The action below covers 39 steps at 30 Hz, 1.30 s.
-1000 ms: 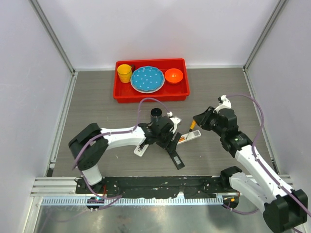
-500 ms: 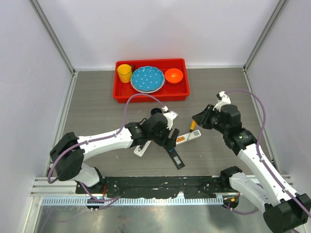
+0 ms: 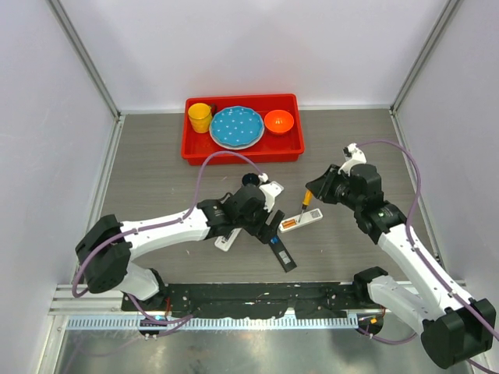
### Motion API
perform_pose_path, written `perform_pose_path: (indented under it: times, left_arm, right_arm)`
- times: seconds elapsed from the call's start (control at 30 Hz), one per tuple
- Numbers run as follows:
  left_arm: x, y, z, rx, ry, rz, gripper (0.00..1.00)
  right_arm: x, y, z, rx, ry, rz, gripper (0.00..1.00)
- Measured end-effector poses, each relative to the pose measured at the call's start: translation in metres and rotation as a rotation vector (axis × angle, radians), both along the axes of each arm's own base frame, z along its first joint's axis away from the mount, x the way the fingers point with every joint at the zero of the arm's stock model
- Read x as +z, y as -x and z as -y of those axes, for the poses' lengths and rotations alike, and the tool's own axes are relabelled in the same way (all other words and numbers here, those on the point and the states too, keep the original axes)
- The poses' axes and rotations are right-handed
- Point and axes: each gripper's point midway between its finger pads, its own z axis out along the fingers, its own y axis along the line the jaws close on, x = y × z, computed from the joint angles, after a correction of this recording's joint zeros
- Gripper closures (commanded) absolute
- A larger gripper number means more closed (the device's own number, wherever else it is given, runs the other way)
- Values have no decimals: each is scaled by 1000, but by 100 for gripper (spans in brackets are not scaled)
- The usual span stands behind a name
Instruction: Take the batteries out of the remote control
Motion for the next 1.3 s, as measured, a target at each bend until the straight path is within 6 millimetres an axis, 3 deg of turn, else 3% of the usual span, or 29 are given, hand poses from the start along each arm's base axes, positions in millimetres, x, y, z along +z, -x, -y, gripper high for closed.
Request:
perform_pose_path:
  times: [0.2,0.47,0.6,0.73,0.87,1.07,1.2,1.3]
  left_arm:
    - [-25,-9,4,-8,-29,30,18]
    - [-86,-25,26,-51,-108,32,18]
    - [-87,-40,44,-67,-82,84,21]
    - [-87,-44,50,-76,-68,106,28]
    - [-88,-48,54,-88,-60,130,44]
    - [-88,-47,59,-107,-36,130,68]
    - [-88,-44,61,-120,-23,115,68]
    - [-88,-41,62,-122,-17,108,61]
  right_arm:
    - [-20,-7,-3,-3,-2,-11,99]
    - [-31,-16,-2,-17,6,-16,99]
    - [-31,-20,0,-26,4,-9,99]
    - [-30,-24,4,-42,2,-2,99]
    - [-29,-29,9,-60,-4,14,99]
    - [-43,-34,11,-69,-3,-2,99]
    - [-52,-35,9,-69,-14,-10,99]
    - [-56,-35,9,-72,-19,-14,99]
